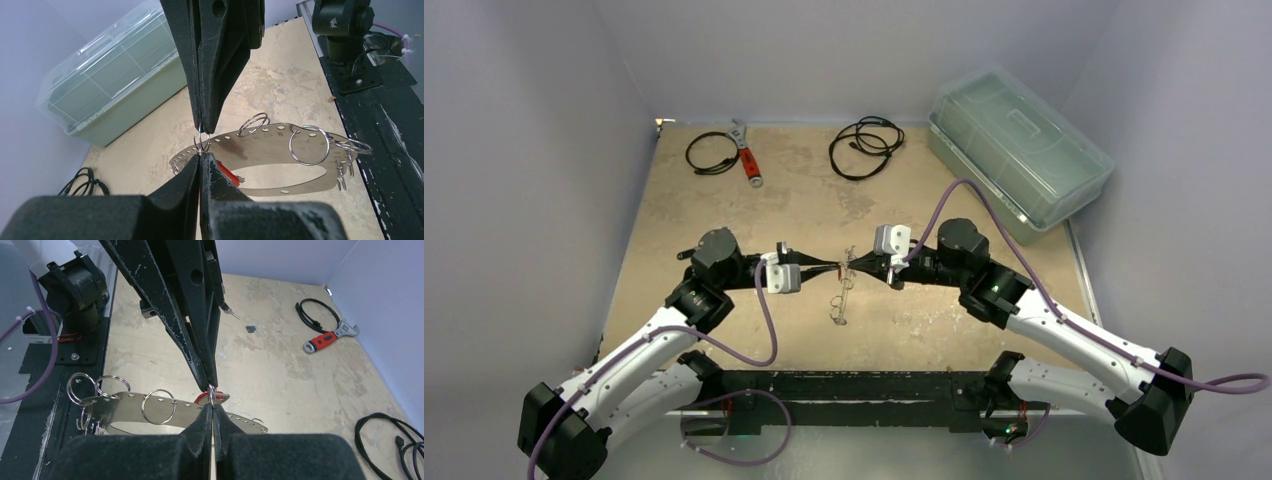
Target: Put the keys on the keyring
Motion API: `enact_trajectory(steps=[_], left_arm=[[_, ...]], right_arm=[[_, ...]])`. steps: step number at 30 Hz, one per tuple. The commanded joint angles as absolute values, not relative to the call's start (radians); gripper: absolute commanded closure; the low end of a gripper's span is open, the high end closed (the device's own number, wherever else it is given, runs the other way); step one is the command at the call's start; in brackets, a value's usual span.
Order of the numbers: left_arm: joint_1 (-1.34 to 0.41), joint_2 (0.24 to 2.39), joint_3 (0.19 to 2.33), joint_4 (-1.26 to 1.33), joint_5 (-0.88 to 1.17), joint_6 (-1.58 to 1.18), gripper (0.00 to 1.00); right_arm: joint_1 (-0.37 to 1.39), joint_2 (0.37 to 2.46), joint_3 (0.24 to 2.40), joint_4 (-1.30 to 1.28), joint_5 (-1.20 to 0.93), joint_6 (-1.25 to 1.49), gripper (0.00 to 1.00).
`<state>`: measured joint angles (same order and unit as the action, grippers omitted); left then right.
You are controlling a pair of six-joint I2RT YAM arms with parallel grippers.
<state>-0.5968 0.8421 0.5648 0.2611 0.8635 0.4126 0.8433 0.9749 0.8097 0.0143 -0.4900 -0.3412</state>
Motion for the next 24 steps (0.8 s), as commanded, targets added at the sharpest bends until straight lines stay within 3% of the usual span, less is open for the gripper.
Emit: enact_trajectory(steps=[1, 24], left_arm=[[-0.604, 0.824, 0.582, 0.314, 0.894, 0.413, 1.00], [-0.604, 0.818, 0.578, 0.316, 0.902, 0.419, 1.00]], right_arm=[[0.839, 0.956, 0.861, 0.066, -0.495, -0.341, 1.00], [0.839, 0.922, 0.860, 0.088, -0.476, -0.339, 1.00]])
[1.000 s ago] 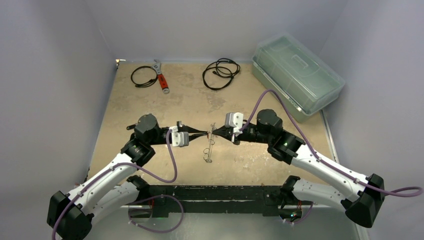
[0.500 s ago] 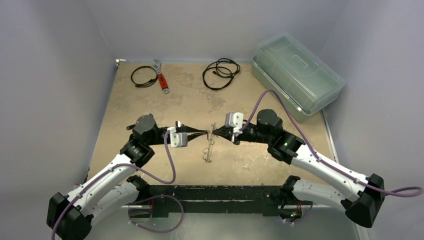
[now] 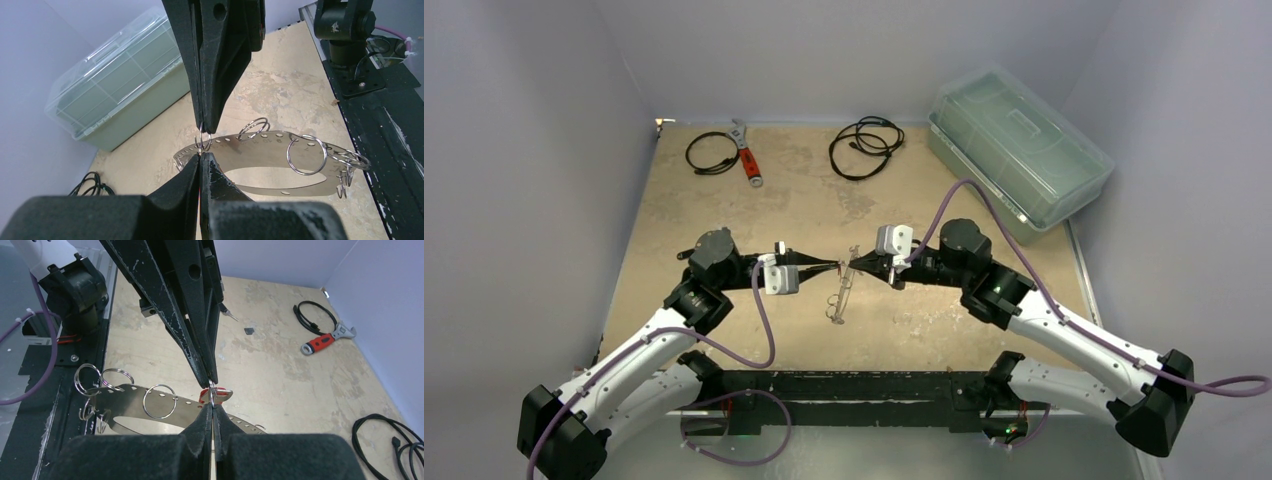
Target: Put the keys on the keyring
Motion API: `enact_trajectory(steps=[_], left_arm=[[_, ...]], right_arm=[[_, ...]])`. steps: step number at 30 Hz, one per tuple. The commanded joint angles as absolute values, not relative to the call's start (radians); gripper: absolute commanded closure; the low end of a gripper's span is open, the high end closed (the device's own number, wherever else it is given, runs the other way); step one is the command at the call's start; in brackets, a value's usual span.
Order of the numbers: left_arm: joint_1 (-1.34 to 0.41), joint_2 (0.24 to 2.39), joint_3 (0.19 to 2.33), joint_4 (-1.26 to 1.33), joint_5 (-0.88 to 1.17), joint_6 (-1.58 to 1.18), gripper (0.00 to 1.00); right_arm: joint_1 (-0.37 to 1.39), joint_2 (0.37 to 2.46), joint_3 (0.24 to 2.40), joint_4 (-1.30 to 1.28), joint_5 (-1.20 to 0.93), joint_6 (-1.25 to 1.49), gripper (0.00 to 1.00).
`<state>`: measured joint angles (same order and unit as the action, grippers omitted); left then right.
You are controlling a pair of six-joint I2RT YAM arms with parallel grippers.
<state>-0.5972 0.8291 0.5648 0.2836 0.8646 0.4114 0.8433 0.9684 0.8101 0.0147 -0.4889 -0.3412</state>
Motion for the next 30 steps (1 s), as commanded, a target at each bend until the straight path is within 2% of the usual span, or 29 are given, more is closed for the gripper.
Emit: enact_trajectory(steps=[1, 9, 11, 12, 14, 15, 17, 21, 30], left_arm=[[-0.604, 0.818, 0.578, 0.316, 0.902, 0.420, 1.00], [-0.604, 0.819, 0.578, 0.329, 0.902, 0.417, 1.00], [-0.604, 0.817, 0.577, 0.338, 0.899, 0.406, 0.89], [-0.604, 0.814, 0.576, 0.345, 0.896, 0.399, 0.80], [-0.603, 0.806, 0.570, 0.352, 0.893, 0.393, 0.53], [-0.603, 0.800, 0.567, 0.356, 0.892, 0.394, 0.44], [-0.602, 0.791, 0.563, 0.361, 0.885, 0.398, 0.39], [-0.602, 0.794, 0.566, 0.352, 0.872, 0.405, 0.40], [-0.603, 0.828, 0.589, 0.336, 0.904, 0.396, 0.54]], right_arm=[[0.839, 0.918, 0.858, 0.091, -0.473, -0.339, 1.00], [0.839, 0.917, 0.858, 0.093, -0.478, -0.337, 1.00], [0.839, 0.919, 0.859, 0.092, -0.479, -0.337, 1.00], [0.839, 0.919, 0.859, 0.092, -0.480, -0.337, 1.00], [0.839, 0.918, 0.861, 0.092, -0.480, -0.337, 1.00], [0.839, 0.917, 0.862, 0.092, -0.480, -0.337, 1.00], [0.839, 0.916, 0.864, 0.091, -0.480, -0.337, 1.00], [0.839, 0.918, 0.871, 0.083, -0.492, -0.337, 1.00], [0.839, 0.913, 0.874, 0.077, -0.536, -0.340, 1.00]])
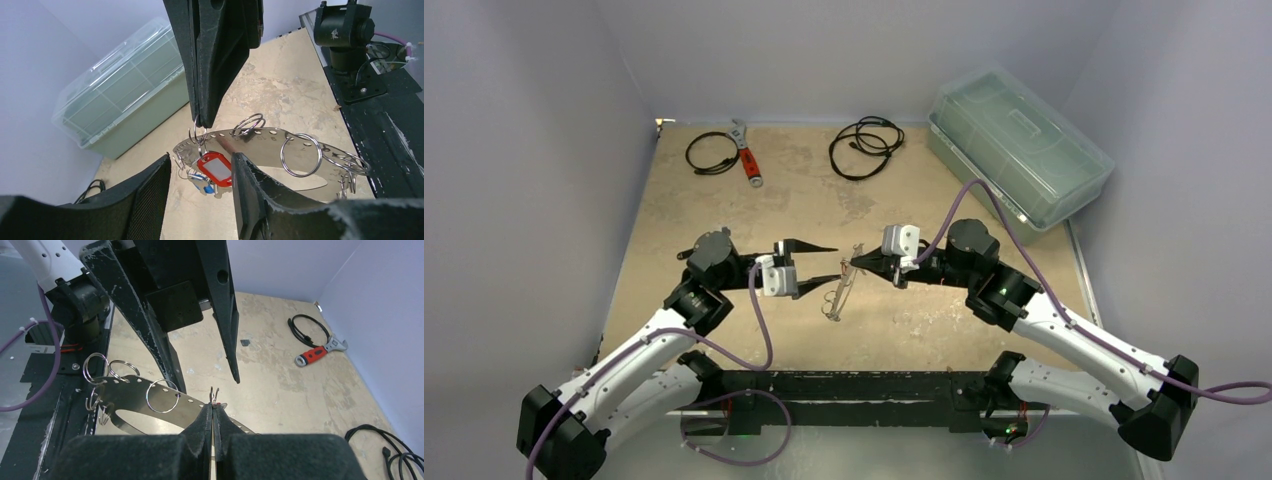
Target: Put the keys on the keyring
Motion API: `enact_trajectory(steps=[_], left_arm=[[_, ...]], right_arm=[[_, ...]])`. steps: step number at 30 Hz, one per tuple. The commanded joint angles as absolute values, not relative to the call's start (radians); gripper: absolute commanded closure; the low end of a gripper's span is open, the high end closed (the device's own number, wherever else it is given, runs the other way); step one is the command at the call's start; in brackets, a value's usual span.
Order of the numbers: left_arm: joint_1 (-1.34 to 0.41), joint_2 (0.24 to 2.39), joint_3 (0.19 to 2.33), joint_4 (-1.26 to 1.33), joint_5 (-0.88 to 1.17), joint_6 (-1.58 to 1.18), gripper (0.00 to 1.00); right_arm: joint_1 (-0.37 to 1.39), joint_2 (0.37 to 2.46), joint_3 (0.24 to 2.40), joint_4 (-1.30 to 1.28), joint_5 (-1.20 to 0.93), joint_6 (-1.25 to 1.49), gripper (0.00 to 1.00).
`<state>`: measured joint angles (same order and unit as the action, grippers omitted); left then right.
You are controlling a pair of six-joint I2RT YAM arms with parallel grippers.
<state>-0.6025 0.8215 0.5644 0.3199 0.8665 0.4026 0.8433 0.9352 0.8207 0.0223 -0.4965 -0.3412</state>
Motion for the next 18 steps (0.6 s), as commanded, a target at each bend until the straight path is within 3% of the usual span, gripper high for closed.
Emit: enact_trajectory(steps=[1, 12, 18], left_arm=[[-0.603, 0.829, 0.590, 0.336, 0.909, 0.396, 0.55], [-0.602, 0.865, 0.597, 0.370, 0.955, 0.364, 0.67], [-0.603, 0.871, 0.598, 0.374, 0.976, 0.357, 0.68]], right_arm=[[0.840, 0.913, 0.873, 0.077, -0.543, -0.339, 1.00], [0.841, 0.925, 0.876, 0.077, -0.611, -0.336, 1.00], [0.840, 0.937, 0.874, 0.078, -0.614, -0.334, 1.00]])
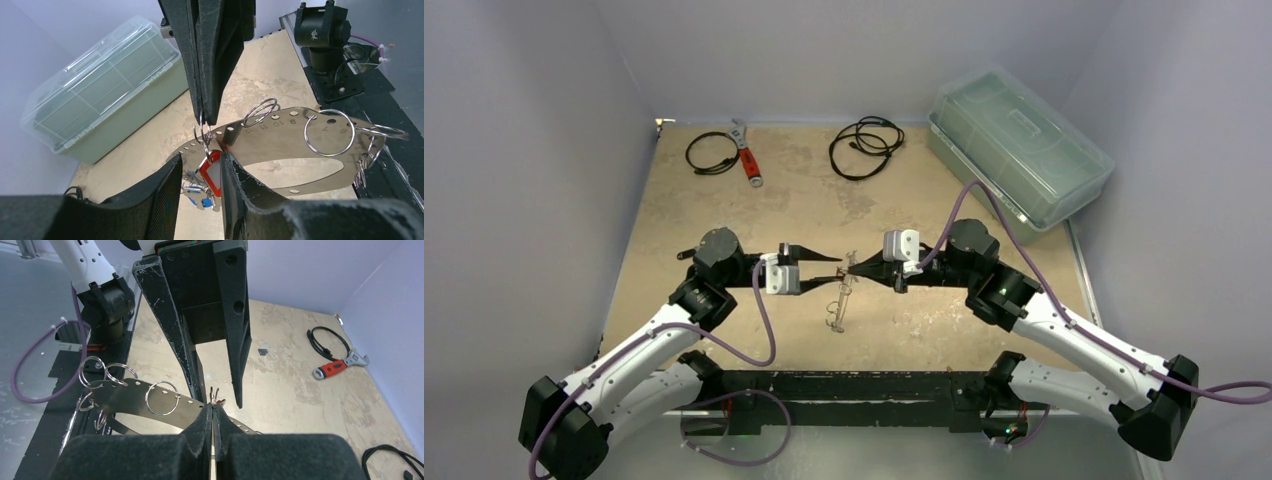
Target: Put the keys on the keyring
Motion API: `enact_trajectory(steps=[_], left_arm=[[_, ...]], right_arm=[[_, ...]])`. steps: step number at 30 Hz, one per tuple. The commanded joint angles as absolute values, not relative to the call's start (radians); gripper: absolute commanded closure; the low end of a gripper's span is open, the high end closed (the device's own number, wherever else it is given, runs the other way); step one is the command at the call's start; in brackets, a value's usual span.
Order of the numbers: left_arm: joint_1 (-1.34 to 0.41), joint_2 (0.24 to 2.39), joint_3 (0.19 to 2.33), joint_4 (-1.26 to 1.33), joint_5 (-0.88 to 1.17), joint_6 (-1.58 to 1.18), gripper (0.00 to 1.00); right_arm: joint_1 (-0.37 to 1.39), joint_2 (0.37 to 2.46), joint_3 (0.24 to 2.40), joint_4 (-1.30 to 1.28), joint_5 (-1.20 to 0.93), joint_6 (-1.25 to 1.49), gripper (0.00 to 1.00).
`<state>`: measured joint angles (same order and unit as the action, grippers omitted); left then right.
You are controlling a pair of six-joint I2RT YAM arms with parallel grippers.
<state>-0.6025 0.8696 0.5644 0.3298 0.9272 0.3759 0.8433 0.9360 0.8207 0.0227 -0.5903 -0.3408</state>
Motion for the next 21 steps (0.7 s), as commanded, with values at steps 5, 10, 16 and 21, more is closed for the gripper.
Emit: enact_trajectory(steps=[5, 10, 16, 21], left_arm=[[-0.603, 0.874, 0.600, 0.383, 0.990, 0.352, 0.71], [-0.603, 0.880, 0.603, 0.383, 0.997, 0.347, 0.77], [-0.603, 0.887, 0.603, 0.392, 1.004, 0.341, 0.78], [-0.603, 0.895, 0.606, 0.405, 1.006, 0.323, 0.77]], right_arm=[[0.841, 0.952, 0.880, 0.075, -0.609, -0.336, 1.00], [0.841, 0.957, 0.882, 0.071, -0.607, -0.337, 1.00], [0.841, 0.963, 0.888, 0.065, -0.611, -0.337, 1.00], [0.841, 0.975, 0.890, 0.069, -0.629, -0.333, 1.00]])
